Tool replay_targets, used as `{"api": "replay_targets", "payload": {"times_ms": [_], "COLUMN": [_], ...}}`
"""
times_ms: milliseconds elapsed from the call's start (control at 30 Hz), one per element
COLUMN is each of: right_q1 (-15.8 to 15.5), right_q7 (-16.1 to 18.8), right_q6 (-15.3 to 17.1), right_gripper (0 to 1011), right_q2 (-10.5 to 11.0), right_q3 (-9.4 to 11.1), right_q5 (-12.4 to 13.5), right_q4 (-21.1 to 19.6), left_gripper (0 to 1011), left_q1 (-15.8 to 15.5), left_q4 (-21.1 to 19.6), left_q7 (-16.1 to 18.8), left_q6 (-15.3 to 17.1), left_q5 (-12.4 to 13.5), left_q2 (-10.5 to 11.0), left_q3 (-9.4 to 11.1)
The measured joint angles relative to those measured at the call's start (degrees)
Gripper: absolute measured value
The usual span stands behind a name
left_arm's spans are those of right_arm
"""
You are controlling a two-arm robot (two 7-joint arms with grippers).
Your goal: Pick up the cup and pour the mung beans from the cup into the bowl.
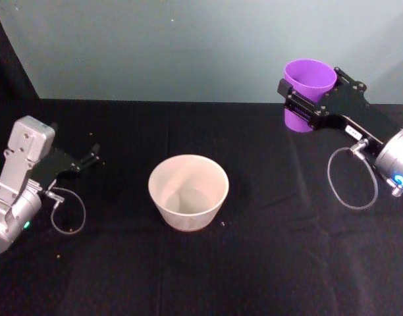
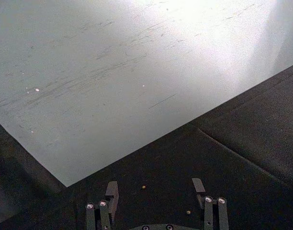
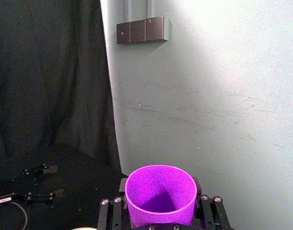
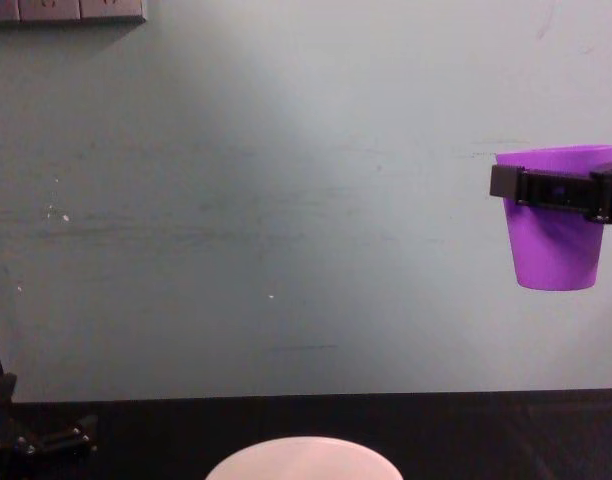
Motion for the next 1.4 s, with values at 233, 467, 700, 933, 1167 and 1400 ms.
{"api": "replay_targets", "payload": {"times_ms": [233, 467, 700, 933, 1167, 1400], "right_q1": [0.0, 0.0, 0.0, 0.0, 0.0, 0.0], "right_q7": [0.0, 0.0, 0.0, 0.0, 0.0, 0.0], "right_q6": [0.0, 0.0, 0.0, 0.0, 0.0, 0.0], "right_gripper": [746, 746, 746, 746, 746, 746], "right_q2": [0.0, 0.0, 0.0, 0.0, 0.0, 0.0], "right_q3": [0.0, 0.0, 0.0, 0.0, 0.0, 0.0], "right_q5": [0.0, 0.0, 0.0, 0.0, 0.0, 0.0], "right_q4": [0.0, 0.0, 0.0, 0.0, 0.0, 0.0], "left_gripper": [1000, 1000, 1000, 1000, 1000, 1000], "left_q1": [0.0, 0.0, 0.0, 0.0, 0.0, 0.0], "left_q4": [0.0, 0.0, 0.0, 0.0, 0.0, 0.0], "left_q7": [0.0, 0.0, 0.0, 0.0, 0.0, 0.0], "left_q6": [0.0, 0.0, 0.0, 0.0, 0.0, 0.0], "left_q5": [0.0, 0.0, 0.0, 0.0, 0.0, 0.0], "left_q2": [0.0, 0.0, 0.0, 0.0, 0.0, 0.0], "left_q3": [0.0, 0.0, 0.0, 0.0, 0.0, 0.0]}}
